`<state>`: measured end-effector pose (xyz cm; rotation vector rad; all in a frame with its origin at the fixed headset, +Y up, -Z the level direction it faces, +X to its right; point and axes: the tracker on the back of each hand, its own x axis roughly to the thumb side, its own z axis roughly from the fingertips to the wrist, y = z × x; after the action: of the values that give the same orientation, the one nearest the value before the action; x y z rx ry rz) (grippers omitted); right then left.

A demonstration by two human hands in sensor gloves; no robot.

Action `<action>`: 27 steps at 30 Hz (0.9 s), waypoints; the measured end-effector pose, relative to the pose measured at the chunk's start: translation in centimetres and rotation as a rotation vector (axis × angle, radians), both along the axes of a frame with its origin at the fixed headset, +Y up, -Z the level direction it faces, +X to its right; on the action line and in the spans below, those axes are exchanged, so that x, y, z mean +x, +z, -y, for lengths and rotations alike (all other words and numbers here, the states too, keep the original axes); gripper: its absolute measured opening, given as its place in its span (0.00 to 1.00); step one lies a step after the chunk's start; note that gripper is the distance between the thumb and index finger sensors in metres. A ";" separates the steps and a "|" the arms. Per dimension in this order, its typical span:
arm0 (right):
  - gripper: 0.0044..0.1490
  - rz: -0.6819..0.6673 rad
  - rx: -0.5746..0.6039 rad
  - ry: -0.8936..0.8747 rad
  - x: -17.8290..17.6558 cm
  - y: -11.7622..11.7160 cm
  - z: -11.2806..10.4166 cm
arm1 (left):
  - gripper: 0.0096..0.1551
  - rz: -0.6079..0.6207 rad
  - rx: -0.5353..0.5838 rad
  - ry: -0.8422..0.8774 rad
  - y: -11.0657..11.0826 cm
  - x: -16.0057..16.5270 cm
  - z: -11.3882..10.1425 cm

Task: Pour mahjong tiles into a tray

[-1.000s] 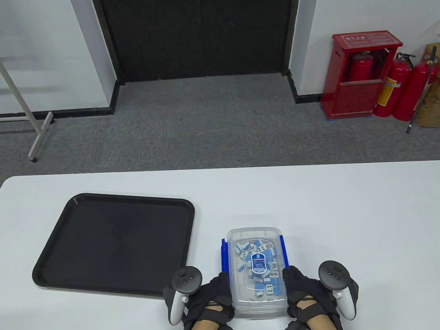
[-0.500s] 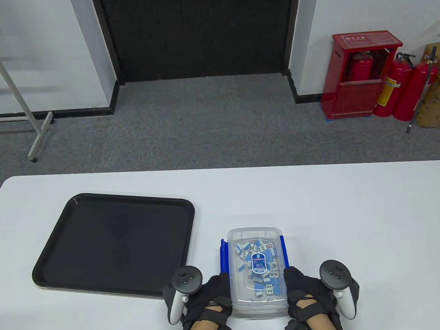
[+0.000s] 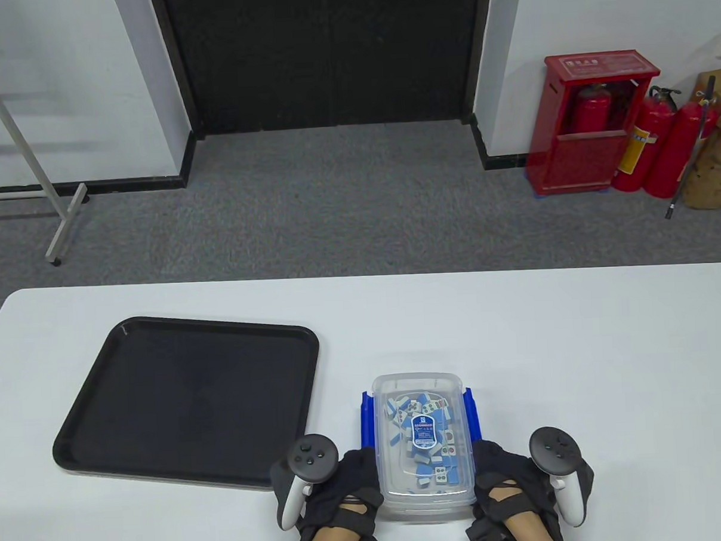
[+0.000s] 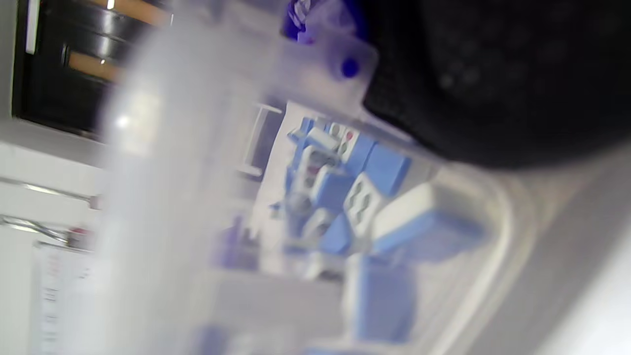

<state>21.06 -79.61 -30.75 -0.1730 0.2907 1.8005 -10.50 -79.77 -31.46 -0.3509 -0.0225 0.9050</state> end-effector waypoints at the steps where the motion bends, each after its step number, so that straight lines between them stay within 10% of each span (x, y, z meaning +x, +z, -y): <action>1: 0.42 0.010 -0.023 -0.019 0.0 0.1 0.1 | 0.37 -0.001 0.001 -0.001 0.0 0.0 0.0; 14: 0.42 0.049 0.029 0.286 1.8 -0.1 -1.4 | 0.37 -0.057 -0.127 0.043 -0.8 -2.7 0.3; 27: 0.31 -0.041 0.233 0.362 0.7 0.7 -5.3 | 0.37 0.052 0.057 0.040 0.7 -1.3 -2.6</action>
<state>21.72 -74.26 -30.09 -0.0232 0.0784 2.1819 -11.82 -77.16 -30.79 -0.3219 -0.1037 0.9332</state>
